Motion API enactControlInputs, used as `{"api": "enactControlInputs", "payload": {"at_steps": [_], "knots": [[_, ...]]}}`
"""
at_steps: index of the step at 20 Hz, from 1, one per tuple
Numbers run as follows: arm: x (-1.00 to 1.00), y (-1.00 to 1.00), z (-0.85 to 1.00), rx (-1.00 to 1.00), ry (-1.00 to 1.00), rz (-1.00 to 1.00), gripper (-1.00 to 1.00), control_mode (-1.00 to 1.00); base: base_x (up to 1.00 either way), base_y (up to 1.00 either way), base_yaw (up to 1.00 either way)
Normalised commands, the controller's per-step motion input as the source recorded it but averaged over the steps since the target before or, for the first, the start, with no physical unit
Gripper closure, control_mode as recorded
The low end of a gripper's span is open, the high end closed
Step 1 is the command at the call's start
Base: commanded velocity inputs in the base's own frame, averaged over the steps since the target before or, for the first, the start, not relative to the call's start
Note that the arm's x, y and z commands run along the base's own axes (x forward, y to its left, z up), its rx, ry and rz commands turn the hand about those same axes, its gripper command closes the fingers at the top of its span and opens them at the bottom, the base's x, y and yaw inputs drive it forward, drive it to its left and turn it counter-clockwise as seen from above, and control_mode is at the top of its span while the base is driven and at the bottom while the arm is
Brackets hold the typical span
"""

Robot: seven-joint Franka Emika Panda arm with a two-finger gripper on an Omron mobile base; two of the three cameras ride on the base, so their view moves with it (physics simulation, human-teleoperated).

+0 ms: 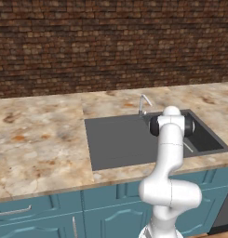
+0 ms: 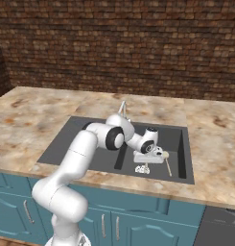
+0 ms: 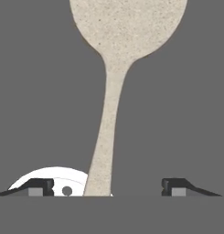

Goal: Pick up the dish brush and dish brush from the sink, and place them back in the cabinet, and close the cabinet door.

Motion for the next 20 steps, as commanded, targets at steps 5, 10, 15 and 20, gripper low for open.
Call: {"api": "enactControlInputs", "payload": {"at_steps": [5,10,15,20], "knots": [[0.0,0.0,-0.02,0.0,0.0,0.0,1.0,-1.0,0.0,0.0,0.0],[0.0,0.0,0.0,0.0,0.0,0.0,1.0,-1.0,0.0,0.0,0.0],[0.0,0.0,0.0,0.0,0.0,0.0,1.0,-1.0,0.0,0.0,0.0],[0.0,-0.07,0.08,0.0,0.0,0.0,1.0,-1.0,0.0,0.0,0.0]]}}
